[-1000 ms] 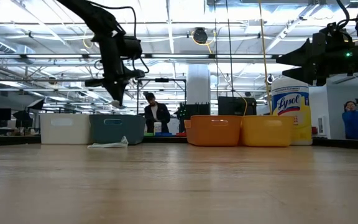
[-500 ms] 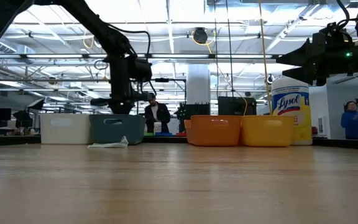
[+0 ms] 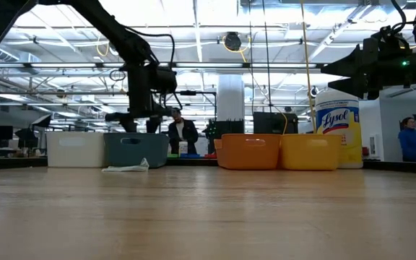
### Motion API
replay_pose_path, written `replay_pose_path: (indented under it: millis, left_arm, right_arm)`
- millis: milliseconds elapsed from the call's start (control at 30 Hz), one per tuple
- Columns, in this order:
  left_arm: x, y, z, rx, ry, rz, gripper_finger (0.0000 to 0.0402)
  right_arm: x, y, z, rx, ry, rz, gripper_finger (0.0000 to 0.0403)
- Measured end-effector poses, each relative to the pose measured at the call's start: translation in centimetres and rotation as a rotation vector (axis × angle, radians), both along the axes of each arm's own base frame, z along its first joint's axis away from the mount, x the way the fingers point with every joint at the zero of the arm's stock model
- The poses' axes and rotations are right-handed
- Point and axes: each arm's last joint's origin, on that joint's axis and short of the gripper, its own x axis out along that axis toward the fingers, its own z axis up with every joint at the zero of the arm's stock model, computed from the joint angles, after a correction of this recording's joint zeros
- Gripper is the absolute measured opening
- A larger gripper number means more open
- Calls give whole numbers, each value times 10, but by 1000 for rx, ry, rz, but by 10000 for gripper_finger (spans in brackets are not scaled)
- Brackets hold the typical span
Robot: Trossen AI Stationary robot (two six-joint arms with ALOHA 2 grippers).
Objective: Pick & Place First Aid Supplies
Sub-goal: Put the bandage pack into the blue bin
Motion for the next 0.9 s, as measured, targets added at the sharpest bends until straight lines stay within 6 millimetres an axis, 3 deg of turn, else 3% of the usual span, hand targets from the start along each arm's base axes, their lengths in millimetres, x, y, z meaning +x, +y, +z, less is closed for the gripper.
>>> replay_pose_path:
  millis: [133, 267, 633, 900]
  left_arm:
    - [-3, -3, 14, 36, -22, -41, 236]
    - [-4, -11, 30, 100, -21, -289, 266]
    - [2, -62, 60, 104, -83, -1134, 273]
    - [13, -97, 56, 70, -98, -1360, 273]
  right_arm:
    - [0, 0, 0, 0, 0, 0, 392]
    - [0, 0, 0, 0, 0, 0, 392]
    - [0, 0, 0, 0, 0, -1, 392]
    - [0, 0, 0, 0, 0, 0, 392]
